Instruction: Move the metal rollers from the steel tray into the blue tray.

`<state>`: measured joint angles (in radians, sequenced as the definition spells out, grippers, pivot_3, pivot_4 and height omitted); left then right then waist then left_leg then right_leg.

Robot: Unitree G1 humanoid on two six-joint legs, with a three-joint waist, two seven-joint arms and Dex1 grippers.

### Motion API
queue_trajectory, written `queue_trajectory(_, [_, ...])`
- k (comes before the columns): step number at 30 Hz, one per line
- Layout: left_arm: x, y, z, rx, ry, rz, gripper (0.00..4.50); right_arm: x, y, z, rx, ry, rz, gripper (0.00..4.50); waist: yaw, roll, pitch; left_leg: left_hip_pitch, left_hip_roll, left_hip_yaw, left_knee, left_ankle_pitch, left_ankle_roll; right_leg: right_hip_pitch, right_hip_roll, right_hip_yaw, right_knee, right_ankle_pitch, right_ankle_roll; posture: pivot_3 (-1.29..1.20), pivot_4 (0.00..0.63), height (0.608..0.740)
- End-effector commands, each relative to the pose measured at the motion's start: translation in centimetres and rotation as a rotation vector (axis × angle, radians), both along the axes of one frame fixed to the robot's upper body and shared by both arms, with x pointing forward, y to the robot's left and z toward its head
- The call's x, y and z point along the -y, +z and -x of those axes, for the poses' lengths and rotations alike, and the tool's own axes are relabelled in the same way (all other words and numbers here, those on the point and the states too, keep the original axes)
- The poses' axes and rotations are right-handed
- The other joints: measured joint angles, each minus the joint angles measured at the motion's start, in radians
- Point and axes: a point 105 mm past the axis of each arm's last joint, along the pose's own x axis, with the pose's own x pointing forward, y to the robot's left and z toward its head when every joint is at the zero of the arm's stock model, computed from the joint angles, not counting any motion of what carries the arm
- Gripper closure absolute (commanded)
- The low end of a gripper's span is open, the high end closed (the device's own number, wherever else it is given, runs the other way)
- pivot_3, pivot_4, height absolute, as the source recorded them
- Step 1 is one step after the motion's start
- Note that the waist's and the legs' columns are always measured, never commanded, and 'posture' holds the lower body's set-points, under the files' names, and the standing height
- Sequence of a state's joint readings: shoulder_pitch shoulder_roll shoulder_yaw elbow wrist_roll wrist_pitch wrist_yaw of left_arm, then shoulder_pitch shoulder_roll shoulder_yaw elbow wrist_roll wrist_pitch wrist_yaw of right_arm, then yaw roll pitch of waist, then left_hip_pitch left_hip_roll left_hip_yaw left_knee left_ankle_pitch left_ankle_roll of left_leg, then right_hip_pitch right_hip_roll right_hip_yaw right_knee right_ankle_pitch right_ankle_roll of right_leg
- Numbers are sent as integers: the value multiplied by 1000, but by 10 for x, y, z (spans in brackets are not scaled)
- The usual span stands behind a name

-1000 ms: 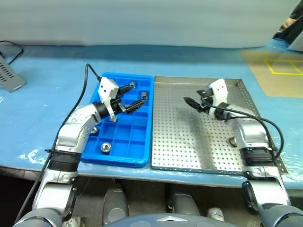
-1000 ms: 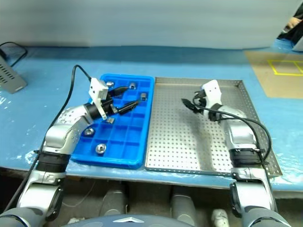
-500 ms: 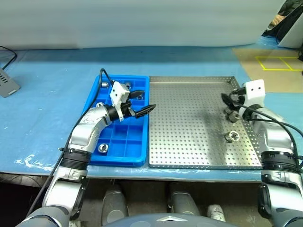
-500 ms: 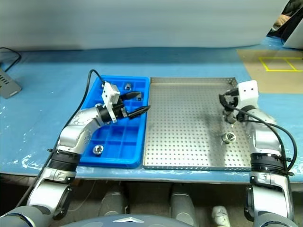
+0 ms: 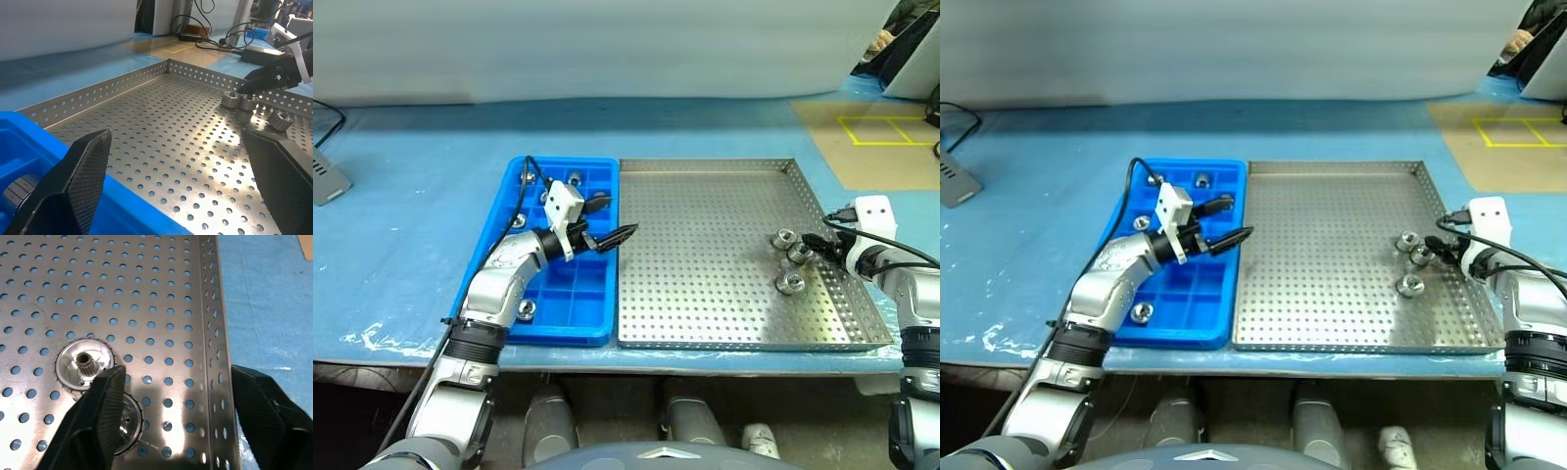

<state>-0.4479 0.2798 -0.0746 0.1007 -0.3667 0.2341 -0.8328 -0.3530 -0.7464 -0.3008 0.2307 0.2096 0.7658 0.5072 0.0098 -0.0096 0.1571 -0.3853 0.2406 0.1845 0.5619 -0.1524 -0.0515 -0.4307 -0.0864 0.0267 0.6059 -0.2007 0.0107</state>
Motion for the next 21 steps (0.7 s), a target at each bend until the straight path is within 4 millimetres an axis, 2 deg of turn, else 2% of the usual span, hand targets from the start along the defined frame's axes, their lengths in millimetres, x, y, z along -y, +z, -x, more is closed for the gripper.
queue_trajectory(1, [-4, 15, 1, 72, 15, 2, 0, -34, -1, -10, 16, 117, -79, 2370, -10, 0, 0, 0, 0, 0, 0, 0, 0, 0, 0, 0, 0, 0, 0, -173, 150, 740])
queue_trajectory(4, [-8, 14, 1, 72, 27, -3, 0, -40, 22, -24, 144, 146, -66, 3317, -32, 0, 0, 0, 1, 1, -1, 0, 0, -2, 0, 1, 0, -1, 1, -159, 150, 740])
queue_trajectory(8, [-11, 12, 3, 67, 38, -6, 0, -54, 47, -30, 255, 237, -77, 3317, -56, 0, 0, -1, 2, 3, -2, 0, -1, -9, 4, 4, 1, 1, -1, -153, 150, 740])
queue_trajectory(11, [-10, 12, 4, 66, 43, -5, 0, -62, 51, -26, 244, 324, -51, 3317, -57, 0, 0, -1, 4, 6, -2, 0, -1, -11, 6, 6, 1, 2, -3, -152, 150, 740])
queue_trajectory(14, [-8, 12, 4, 65, 40, 2, 0, -58, 60, -25, 267, 347, 4, 2681, -50, 0, 0, 1, 8, 7, -3, -1, -1, -10, 9, 7, 0, 2, -4, -156, 150, 740])
queue_trajectory(18, [-4, 10, 6, 58, 36, 10, 0, -36, 74, -33, 319, 279, 224, 1419, -7, 0, 0, 0, 7, 10, -2, -1, -1, -9, 6, 6, 0, 3, -4, -164, 150, 740])
queue_trajectory(20, [-2, 9, 6, 56, 34, 11, 0, -40, 79, -33, 340, 295, 167, 763, 14, 0, 0, 0, 3, 11, -2, -2, 1, -9, 2, 6, -1, 2, -4, -165, 150, 740])
queue_trajectory(21, [-2, 9, 6, 56, 33, 12, 0, -45, 81, -32, 345, 319, 117, 763, 18, 0, 0, 0, 1, 11, -2, -3, 2, -8, 0, 6, -1, 2, -4, -165, 150, 740])
